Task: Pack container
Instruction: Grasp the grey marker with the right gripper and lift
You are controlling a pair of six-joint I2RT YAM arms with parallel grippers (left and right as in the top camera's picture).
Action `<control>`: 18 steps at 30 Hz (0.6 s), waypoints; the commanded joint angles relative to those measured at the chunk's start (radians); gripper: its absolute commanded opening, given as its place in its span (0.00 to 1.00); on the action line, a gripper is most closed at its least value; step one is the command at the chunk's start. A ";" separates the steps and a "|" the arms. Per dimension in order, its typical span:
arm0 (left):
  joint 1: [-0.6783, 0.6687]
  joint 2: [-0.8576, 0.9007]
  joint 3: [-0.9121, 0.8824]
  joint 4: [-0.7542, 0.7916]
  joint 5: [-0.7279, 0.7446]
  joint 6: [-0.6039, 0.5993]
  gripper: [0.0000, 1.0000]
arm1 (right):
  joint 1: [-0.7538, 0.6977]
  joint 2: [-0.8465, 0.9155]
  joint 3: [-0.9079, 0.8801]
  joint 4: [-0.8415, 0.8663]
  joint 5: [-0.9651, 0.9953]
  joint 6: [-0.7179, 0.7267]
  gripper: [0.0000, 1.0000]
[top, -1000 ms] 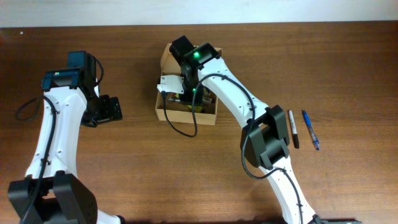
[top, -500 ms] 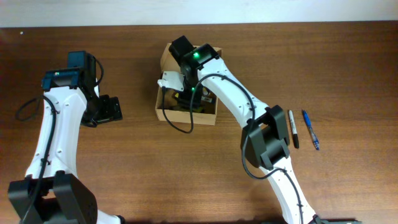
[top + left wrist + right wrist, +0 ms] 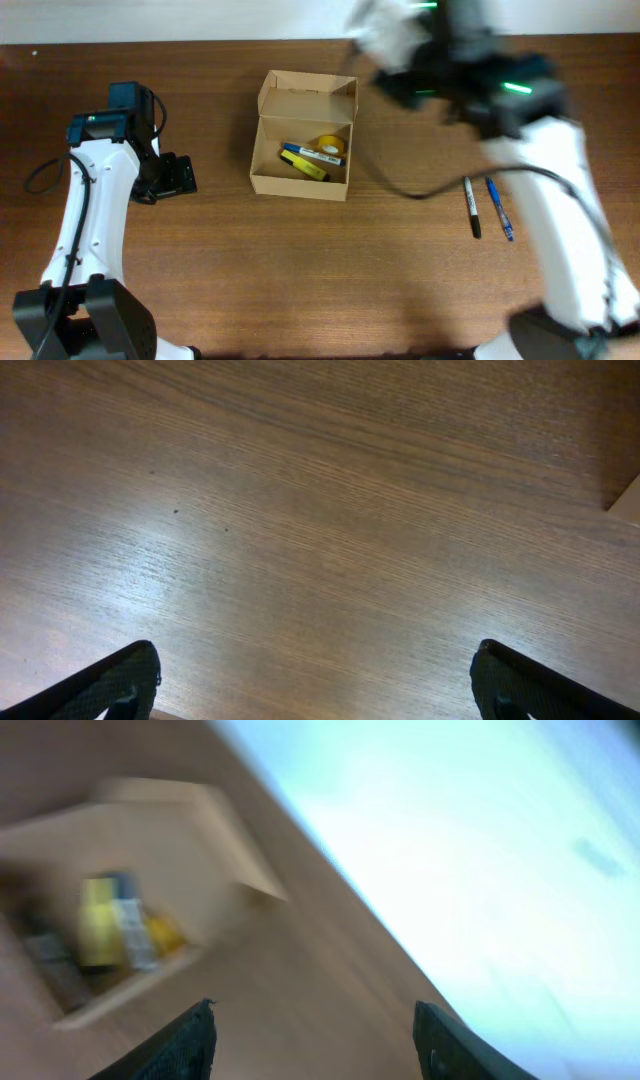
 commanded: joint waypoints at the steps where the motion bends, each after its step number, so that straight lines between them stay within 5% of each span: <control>1: 0.004 -0.007 -0.006 0.000 0.007 0.013 1.00 | -0.154 -0.054 -0.183 0.037 0.023 0.169 0.63; 6: 0.004 -0.007 -0.006 0.000 0.007 0.013 1.00 | -0.336 -0.047 -0.366 0.003 -0.039 0.422 0.63; 18: 0.004 -0.008 -0.006 0.000 0.007 0.013 1.00 | -0.418 0.158 -0.742 0.034 -0.097 0.425 0.68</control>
